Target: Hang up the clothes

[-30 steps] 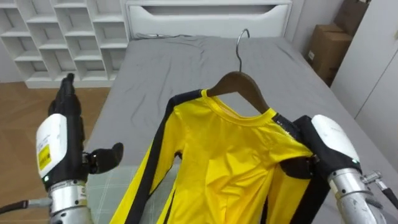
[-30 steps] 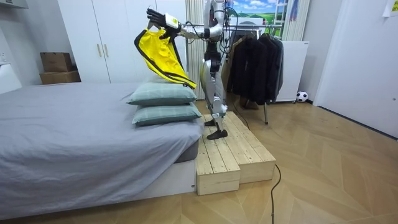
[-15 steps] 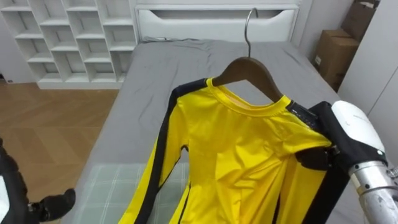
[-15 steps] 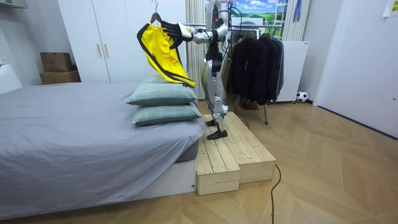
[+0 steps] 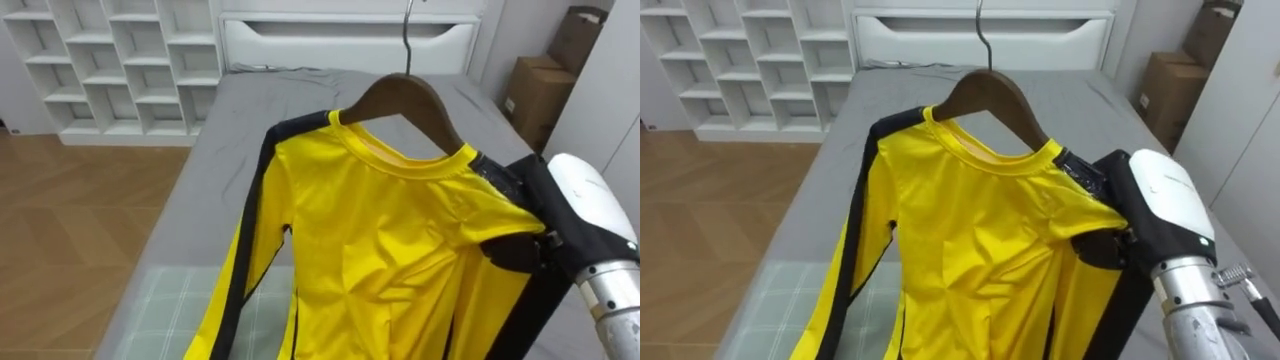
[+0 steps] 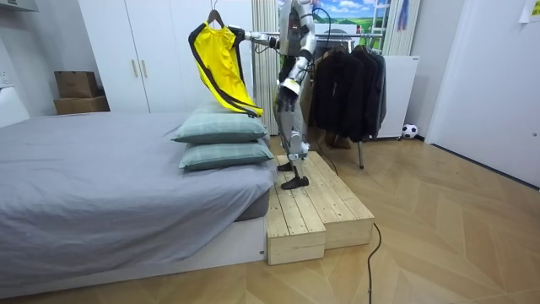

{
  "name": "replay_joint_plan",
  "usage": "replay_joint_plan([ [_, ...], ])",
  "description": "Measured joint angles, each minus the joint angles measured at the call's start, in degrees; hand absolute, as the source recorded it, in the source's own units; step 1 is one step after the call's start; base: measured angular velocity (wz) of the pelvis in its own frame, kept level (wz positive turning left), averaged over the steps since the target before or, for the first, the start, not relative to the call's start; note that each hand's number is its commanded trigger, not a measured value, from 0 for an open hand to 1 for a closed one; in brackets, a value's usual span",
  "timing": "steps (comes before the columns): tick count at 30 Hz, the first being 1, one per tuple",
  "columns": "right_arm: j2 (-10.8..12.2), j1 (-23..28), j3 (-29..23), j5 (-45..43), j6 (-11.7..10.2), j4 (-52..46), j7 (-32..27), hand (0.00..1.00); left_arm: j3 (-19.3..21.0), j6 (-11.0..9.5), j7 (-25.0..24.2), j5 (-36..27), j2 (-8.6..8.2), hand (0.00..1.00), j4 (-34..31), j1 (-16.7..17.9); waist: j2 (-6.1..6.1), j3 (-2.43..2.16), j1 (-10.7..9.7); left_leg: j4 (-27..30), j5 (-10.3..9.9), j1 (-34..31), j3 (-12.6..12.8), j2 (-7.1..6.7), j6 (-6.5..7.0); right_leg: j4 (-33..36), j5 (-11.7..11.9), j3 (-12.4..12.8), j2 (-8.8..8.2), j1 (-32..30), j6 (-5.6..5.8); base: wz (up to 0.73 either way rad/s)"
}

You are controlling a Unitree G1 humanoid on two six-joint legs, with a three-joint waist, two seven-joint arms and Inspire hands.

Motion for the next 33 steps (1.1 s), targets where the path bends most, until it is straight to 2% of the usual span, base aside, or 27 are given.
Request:
replay_joint_plan([
  [2, 0.1, 1.3, 0.1, 2.2, 0.9, -1.3, -0.1, 1.00, 0.0, 0.2, -0.1, -1.9, 0.00, 0.00, 4.9, 1.1, 0.03, 0.02, 0.4, -0.2, 0.0, 0.1, 0.0, 0.01, 0.00, 0.0, 0.0, 0.0, 0.01, 0.1, 0.00, 0.00],
  [7, 0.0, 1.7, 0.1, 3.3, 1.1, -1.6, -0.2, 1.00, 0.5, 0.4, -0.2, -8.1, -0.01, 0.00, 10.1, 3.6, -0.53, 0.15, 0.6, -0.2, 0.0, -0.1, -0.1, 0.01, 0.00, 0.1, 0.0, -0.4, -0.05, 0.1, 0.00, 0.04],
  [10, 0.0, 1.7, 0.1, 4.0, 1.5, -1.7, 0.1, 1.00, 0.9, 0.5, -1.7, -10.5, 0.00, 0.00, 14.2, 3.5, -0.59, 0.41, 1.4, -0.3, 0.0, -0.3, 0.0, 0.01, -0.01, 0.0, 0.0, -0.2, -0.05, 0.2, 0.05, -0.03],
  [11, 0.0, 1.7, 0.0, 4.0, 1.8, -1.9, 0.5, 1.00, 0.9, 0.6, -2.9, -10.5, -0.09, 0.00, 15.7, 3.4, -0.65, 0.38, 1.5, -0.3, 0.0, -0.3, 0.0, -0.01, -0.01, 0.0, 0.0, -0.2, -0.08, 0.3, 0.05, -0.04],
  [15, 0.2, 1.7, 0.1, 3.9, 1.9, -1.9, 1.4, 1.00, 0.8, 1.4, -6.5, -11.2, -0.51, 0.00, 17.7, 3.2, -0.68, 0.39, 1.7, -0.1, 0.0, -0.3, 0.1, -0.03, -0.01, -0.1, 0.0, -0.4, -0.14, 0.6, 0.06, 0.01],
  [23, 0.3, 1.7, -0.2, 5.7, 2.3, -2.3, 1.5, 1.00, 0.8, 4.4, -14.2, -12.6, -1.63, 0.00, 19.8, 3.3, -0.78, 0.38, 1.3, 0.8, 0.0, -1.1, -1.2, -0.17, -0.01, -1.1, -0.1, -2.0, -0.32, 1.4, 0.09, 0.09],
  [29, 0.3, 1.6, -0.2, 9.4, 2.3, -2.3, 1.5, 1.00, 0.8, 6.0, -16.4, -12.6, -1.67, 0.00, 19.7, 2.1, -1.04, 0.43, 1.2, 0.8, 0.0, -1.1, -1.7, -0.23, -0.01, -1.1, -0.1, -2.3, -0.34, 1.3, 0.09, 0.04],
  [33, 0.3, 1.7, -0.2, 10.0, 2.4, -2.3, 1.5, 1.00, 0.8, 6.4, -17.5, -12.5, -1.48, 0.00, 19.3, 0.8, -1.46, 0.37, 1.0, 0.9, 0.0, -1.1, -1.6, -0.24, -0.01, -1.0, -0.1, -2.3, -0.33, 1.4, 0.09, 0.00],
])
